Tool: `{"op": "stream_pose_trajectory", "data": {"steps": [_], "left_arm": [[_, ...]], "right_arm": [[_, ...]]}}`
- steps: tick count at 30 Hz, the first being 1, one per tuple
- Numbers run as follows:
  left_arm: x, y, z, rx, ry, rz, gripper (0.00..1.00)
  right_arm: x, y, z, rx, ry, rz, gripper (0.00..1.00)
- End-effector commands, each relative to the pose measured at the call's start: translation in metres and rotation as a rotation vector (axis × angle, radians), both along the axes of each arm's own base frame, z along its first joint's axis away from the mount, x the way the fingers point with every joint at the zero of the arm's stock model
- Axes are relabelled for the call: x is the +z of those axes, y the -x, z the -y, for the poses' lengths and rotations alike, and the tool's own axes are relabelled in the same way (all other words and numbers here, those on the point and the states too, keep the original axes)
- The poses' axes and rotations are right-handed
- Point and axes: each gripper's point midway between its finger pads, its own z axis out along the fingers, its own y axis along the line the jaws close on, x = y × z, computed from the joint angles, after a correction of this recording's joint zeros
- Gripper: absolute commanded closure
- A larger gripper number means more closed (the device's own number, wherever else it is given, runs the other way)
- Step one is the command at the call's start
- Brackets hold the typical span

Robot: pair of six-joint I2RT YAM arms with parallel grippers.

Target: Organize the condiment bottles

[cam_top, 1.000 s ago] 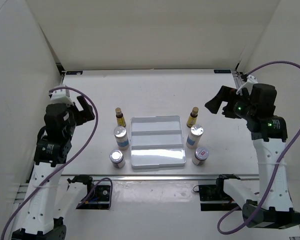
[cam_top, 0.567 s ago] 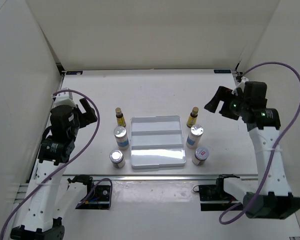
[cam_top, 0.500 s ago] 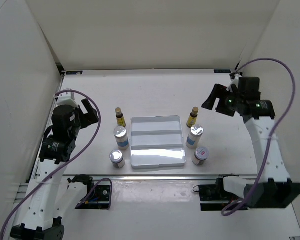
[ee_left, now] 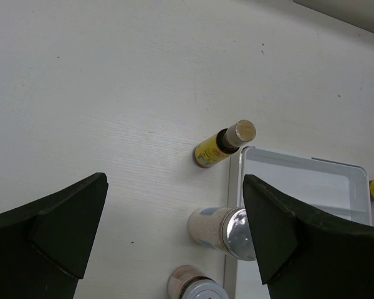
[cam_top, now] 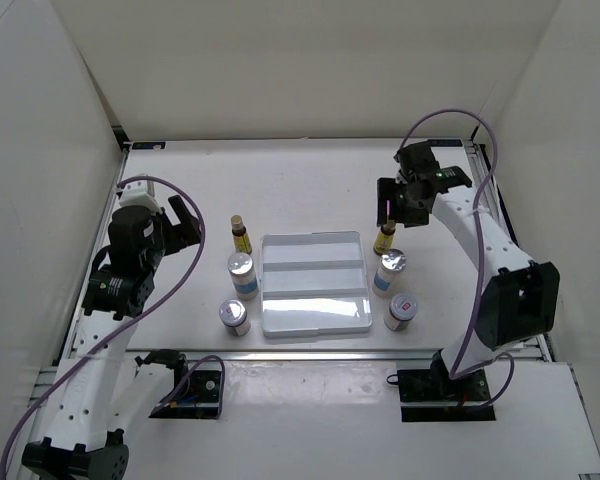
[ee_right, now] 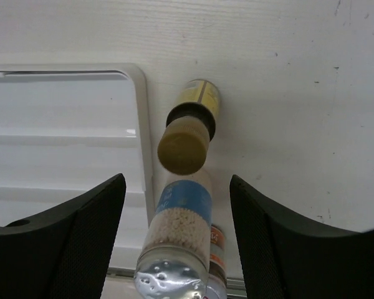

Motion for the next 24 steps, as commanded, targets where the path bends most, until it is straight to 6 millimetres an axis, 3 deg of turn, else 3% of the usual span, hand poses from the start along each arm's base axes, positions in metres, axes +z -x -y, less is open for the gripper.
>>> {"op": "stream_pose_trajectory", "data": {"steps": [1,4,6,10,17,19,24], "left_arm": [[0.002,-0.001,0.002,-0.012,0.002,0.008,0.00],[-0.001,-0.003,0.003,-0.012,0.001,-0.001,0.00],[-0.001,-0.003,0.003,-0.012,0.001,-0.001,0.00],[-0.001,-0.003,0.003,-0.012,0.001,-0.001,0.00],[-0.003,-0.004,0.003,-0.012,-0.001,-0.010,0.00],[-0.003,-0.004,0.003,-0.012,-0.001,-0.010,0.00],[-0.003,-0.004,0.003,-0.012,-0.001,-0.010,0.00]], "right_arm": [[0.005,-0.021,0.009,-0.029,0.065,0.061,0.29],[-0.004,-0.032,0.007,-0.033,0.074,0.058,0.32],[-0.013,-0.033,0.008,-0.037,0.090,0.036,0.40],[-0.014,-0.042,0.007,-0.042,0.099,0.040,0.43],[-0.012,-0.047,0.005,-0.033,0.115,0.047,0.76],[0.002,-0.046,0.007,-0.042,0.128,0.088,0.84],[0.057,-0.030,-0.010,-0.004,0.165,0.259,0.90]]}}
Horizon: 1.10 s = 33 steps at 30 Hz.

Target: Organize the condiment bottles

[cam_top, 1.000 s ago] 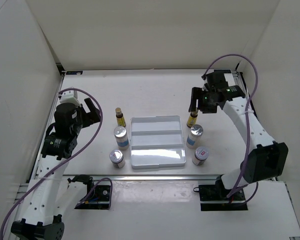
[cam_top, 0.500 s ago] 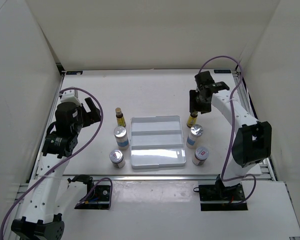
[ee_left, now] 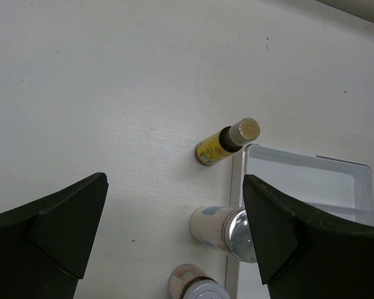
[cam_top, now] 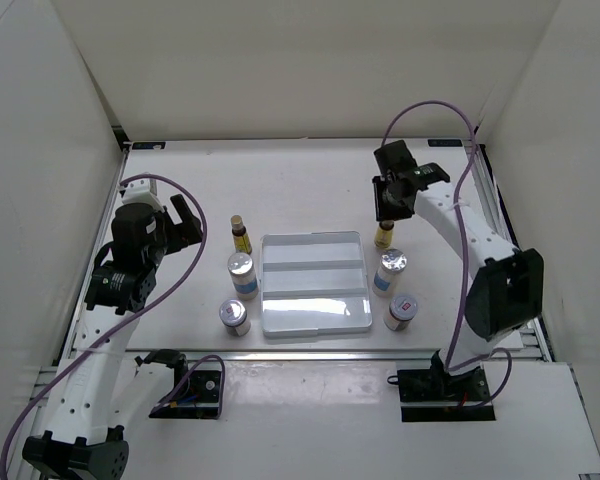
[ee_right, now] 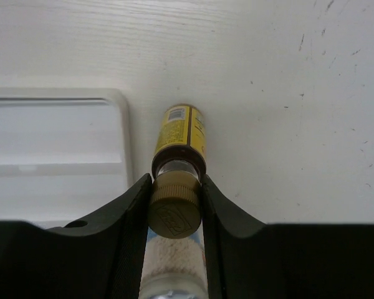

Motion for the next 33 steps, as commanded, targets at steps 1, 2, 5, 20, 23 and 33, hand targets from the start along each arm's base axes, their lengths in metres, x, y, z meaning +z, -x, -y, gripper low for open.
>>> {"op": "stream_pose_trajectory", "data": {"steps": [1,2,5,20,23,33], "left_arm": [[0.003,0.000,0.004,-0.021,0.008,0.014,0.00],[0.003,0.000,0.004,-0.021,0.008,0.014,0.00],[0.003,0.000,0.004,-0.021,0.008,0.014,0.00],[0.003,0.000,0.004,-0.021,0.008,0.014,0.00],[0.001,-0.001,0.004,-0.025,-0.002,0.005,0.00],[-0.006,-0.005,0.007,-0.051,-0.014,-0.021,0.00]], "right_arm": [[0.091,0.003,-0.022,0.060,-0.040,0.266,0.91],[0.095,0.007,-0.027,0.086,-0.041,0.276,0.91],[0.106,0.019,-0.052,0.157,-0.065,0.302,0.91],[0.023,0.018,-0.112,0.253,-0.072,0.182,0.97],[0.008,0.017,-0.111,0.248,-0.059,0.176,0.98],[0.034,0.025,-0.097,0.186,-0.068,0.213,0.00]]}}
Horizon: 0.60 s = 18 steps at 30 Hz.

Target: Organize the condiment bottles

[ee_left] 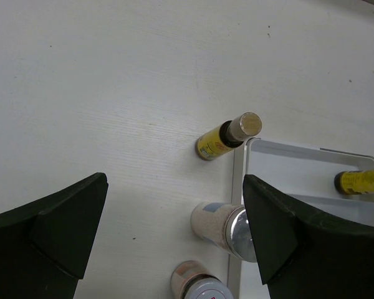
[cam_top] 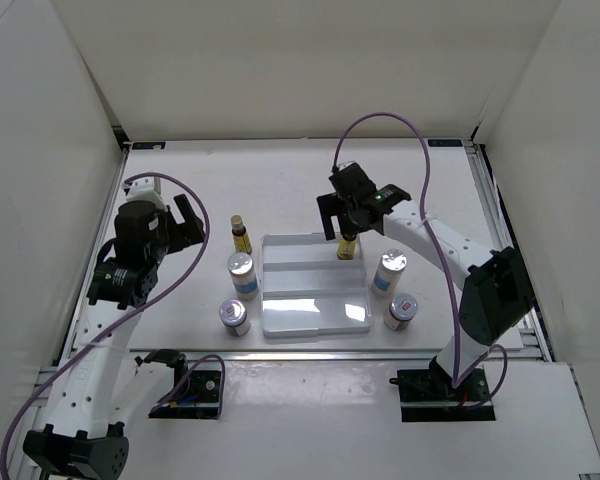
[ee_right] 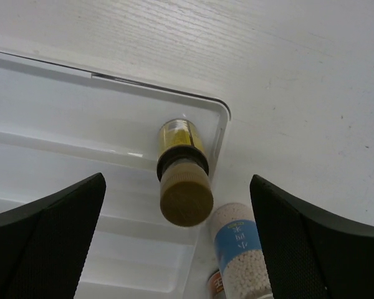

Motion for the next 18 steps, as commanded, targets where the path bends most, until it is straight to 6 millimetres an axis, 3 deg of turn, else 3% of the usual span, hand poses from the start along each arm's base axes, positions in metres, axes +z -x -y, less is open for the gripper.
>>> {"op": "stream_pose_trajectory", "data": {"steps": [1,4,5,6,8,9,10,11,13,14,18], "left_arm": [[-0.003,-0.003,0.006,-0.039,-0.005,-0.011,0.00],[-0.005,-0.006,0.017,-0.096,0.012,-0.029,0.00],[-0.004,-0.010,0.021,-0.115,0.021,-0.037,0.02],[-0.002,-0.012,0.027,-0.141,0.034,-0.041,0.11],[0.017,-0.027,0.044,-0.214,0.072,-0.034,0.15],[0.007,-0.031,0.048,-0.230,0.079,-0.068,0.15],[0.017,-0.038,0.056,-0.263,0.097,-0.062,0.15],[0.003,-0.050,0.061,-0.276,0.104,-0.115,0.15],[0.002,-0.063,0.069,-0.296,0.109,-0.136,0.13],[-0.014,-0.069,0.081,-0.324,0.105,-0.187,0.13],[-0.040,-0.085,0.094,-0.321,0.026,-0.254,0.13]], "right_arm": [[0.049,0.004,0.008,-0.048,-0.049,0.097,0.00],[0.102,0.027,0.015,-0.028,-0.122,0.180,0.00],[0.113,0.032,0.020,-0.030,-0.129,0.206,0.00],[0.122,0.040,0.020,-0.020,-0.144,0.231,0.00],[0.148,0.063,0.038,-0.021,-0.196,0.309,0.00],[0.143,0.064,0.034,-0.009,-0.196,0.306,0.00],[0.154,0.072,0.043,-0.016,-0.219,0.340,0.00],[0.154,0.076,0.047,-0.017,-0.225,0.346,0.00],[0.156,0.084,0.059,-0.031,-0.220,0.361,0.00],[0.153,0.087,0.062,-0.037,-0.219,0.351,0.00],[0.147,0.097,0.082,-0.085,-0.188,0.353,0.00]]}}
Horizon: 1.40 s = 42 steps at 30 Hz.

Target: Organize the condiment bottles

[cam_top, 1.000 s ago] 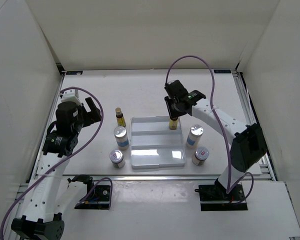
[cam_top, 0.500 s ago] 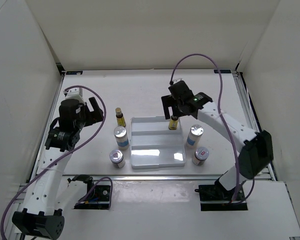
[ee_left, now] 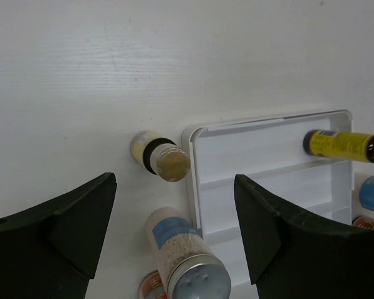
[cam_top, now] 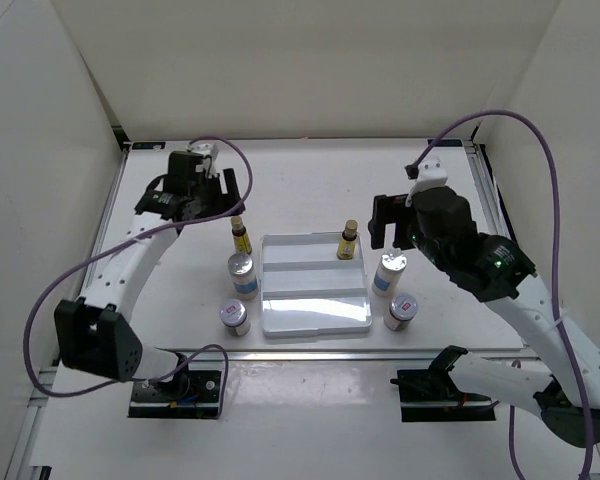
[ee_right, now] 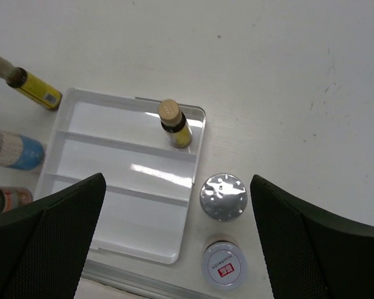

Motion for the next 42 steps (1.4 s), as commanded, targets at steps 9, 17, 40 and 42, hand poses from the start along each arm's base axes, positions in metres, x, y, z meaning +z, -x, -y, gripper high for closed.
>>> {"op": "stream_pose_trajectory", "data": {"steps": [9,17,40,42], "left_arm": [[-0.045,-0.019,0.013,0.017,-0.149,-0.094,0.21],[-0.059,-0.022,0.010,0.037,-0.169,-0.126,0.39],[0.067,0.004,0.094,-0.141,-0.080,0.131,0.89],[0.051,0.004,0.111,-0.179,-0.097,0.096,0.89]], "right_arm": [[-0.042,0.028,0.046,-0.098,0.067,-0.042,0.00],[-0.048,0.036,0.056,-0.111,0.066,-0.043,0.00],[-0.056,0.048,0.069,-0.145,0.063,-0.066,0.00],[-0.060,0.050,0.071,-0.145,0.077,-0.078,0.00]]}}
